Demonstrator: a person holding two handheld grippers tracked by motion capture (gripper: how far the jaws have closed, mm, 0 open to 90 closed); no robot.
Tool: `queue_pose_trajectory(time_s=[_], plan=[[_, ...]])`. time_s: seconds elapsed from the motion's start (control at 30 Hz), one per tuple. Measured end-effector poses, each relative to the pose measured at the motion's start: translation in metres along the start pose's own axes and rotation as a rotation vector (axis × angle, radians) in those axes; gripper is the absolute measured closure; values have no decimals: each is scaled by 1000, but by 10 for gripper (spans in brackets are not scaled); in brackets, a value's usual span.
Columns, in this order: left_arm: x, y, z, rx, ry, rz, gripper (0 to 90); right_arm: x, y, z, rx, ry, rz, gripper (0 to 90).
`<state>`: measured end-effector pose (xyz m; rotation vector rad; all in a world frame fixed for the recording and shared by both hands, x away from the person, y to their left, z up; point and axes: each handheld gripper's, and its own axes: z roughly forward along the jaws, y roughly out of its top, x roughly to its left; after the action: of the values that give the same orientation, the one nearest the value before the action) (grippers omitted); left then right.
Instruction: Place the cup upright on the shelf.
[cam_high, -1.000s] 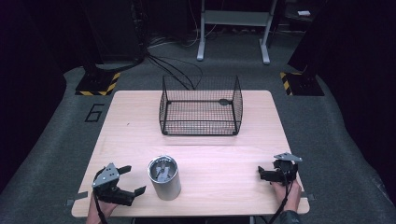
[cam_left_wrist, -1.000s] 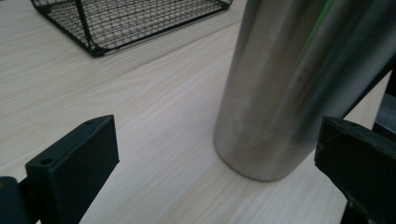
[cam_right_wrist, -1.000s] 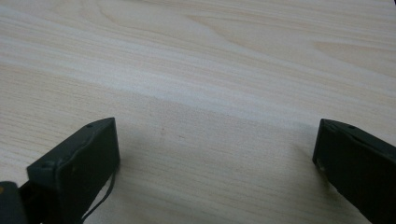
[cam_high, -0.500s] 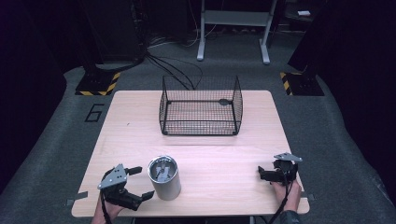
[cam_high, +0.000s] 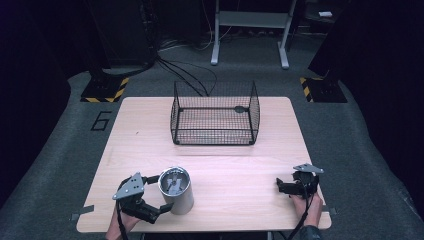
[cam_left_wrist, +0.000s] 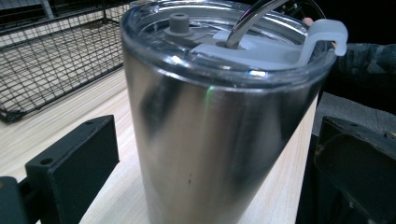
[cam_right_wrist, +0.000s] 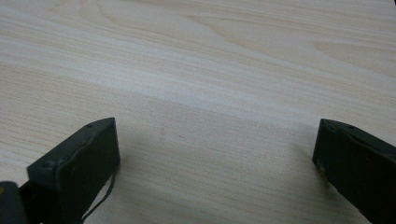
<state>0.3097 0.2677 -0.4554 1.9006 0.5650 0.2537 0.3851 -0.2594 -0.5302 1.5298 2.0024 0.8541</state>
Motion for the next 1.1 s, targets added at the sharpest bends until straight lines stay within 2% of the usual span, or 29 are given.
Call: queue_pose_trajectory(time_s=[0.27, 0.37, 0.53, 0.73, 0.9, 0.93, 1.03, 1.1], plan=[[0, 4, 11, -43, -13, 0, 0, 0, 0, 0, 0, 0, 0, 1], [1, 6, 13, -43, -15, 14, 0, 0, 0, 0, 0, 0, 0, 1], [1, 8, 18, -52, -17, 8, 0, 0, 0, 0, 0, 0, -1, 1], [1, 11, 25, -61, 1, 23, 0, 0, 0, 0, 0, 0, -1, 2], [0, 12, 30, -67, 10, 17, 0, 0, 0, 0, 0, 0, -2, 2], [-1, 12, 31, -60, 7, 18, 0, 0, 0, 0, 0, 0, -2, 2], [-2, 12, 35, -53, 31, 8, 1, 0, 0, 0, -1, 0, -2, 2], [-2, 11, 36, -46, 26, 12, 12, 0, 0, 0, 0, 0, -2, 2]])
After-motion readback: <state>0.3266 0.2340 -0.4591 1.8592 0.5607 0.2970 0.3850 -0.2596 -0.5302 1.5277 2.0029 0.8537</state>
